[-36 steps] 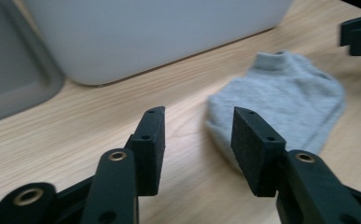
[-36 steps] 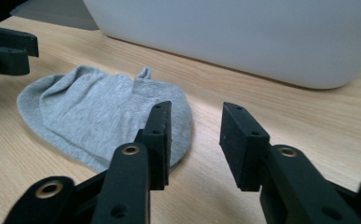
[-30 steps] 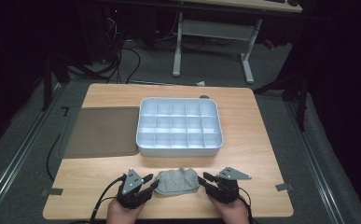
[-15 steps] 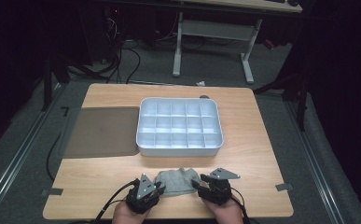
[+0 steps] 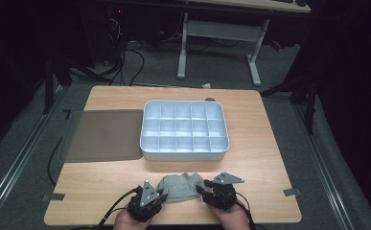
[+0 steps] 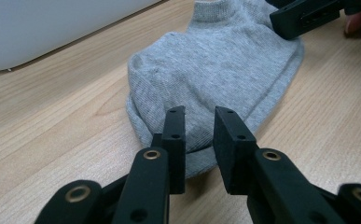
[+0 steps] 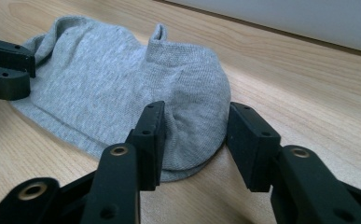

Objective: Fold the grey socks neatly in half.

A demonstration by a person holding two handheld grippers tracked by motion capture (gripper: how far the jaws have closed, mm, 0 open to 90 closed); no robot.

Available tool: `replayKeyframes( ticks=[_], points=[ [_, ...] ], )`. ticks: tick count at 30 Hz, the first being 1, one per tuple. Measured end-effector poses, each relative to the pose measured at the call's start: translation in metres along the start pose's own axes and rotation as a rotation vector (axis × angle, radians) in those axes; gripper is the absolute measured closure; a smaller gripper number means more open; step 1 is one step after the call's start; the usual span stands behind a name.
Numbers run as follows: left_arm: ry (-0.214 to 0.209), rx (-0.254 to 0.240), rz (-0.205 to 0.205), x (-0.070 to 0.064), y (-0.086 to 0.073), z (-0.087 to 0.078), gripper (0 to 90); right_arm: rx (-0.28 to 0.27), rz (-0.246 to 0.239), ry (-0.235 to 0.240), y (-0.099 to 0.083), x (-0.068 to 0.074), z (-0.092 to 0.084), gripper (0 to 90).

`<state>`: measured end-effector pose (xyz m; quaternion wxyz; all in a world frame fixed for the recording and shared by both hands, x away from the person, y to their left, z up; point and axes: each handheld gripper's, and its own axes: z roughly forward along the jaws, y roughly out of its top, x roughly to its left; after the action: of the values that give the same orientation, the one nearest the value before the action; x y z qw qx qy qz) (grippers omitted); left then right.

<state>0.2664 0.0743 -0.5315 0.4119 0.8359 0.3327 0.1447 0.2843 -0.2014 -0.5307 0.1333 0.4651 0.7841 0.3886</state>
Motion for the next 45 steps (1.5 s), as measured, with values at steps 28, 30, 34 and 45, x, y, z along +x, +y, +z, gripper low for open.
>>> replayKeyframes(
  ticks=[28,30,34,45],
  points=[
    [0.012,0.037,0.017,-0.029,0.035,0.043,75.0,0.009,-0.039,0.037,-0.001,0.002,-0.001,81.2],
    [0.014,0.036,0.018,-0.029,0.035,0.043,75.0,0.007,-0.039,0.037,-0.001,0.002,-0.002,81.2],
    [0.015,0.037,0.016,-0.029,0.035,0.043,75.3,-0.006,-0.035,0.042,-0.001,0.002,-0.003,81.3],
    [0.028,0.037,0.014,-0.029,0.037,0.046,75.4,-0.07,-0.025,0.061,0.001,0.003,-0.012,81.5]
  ],
)
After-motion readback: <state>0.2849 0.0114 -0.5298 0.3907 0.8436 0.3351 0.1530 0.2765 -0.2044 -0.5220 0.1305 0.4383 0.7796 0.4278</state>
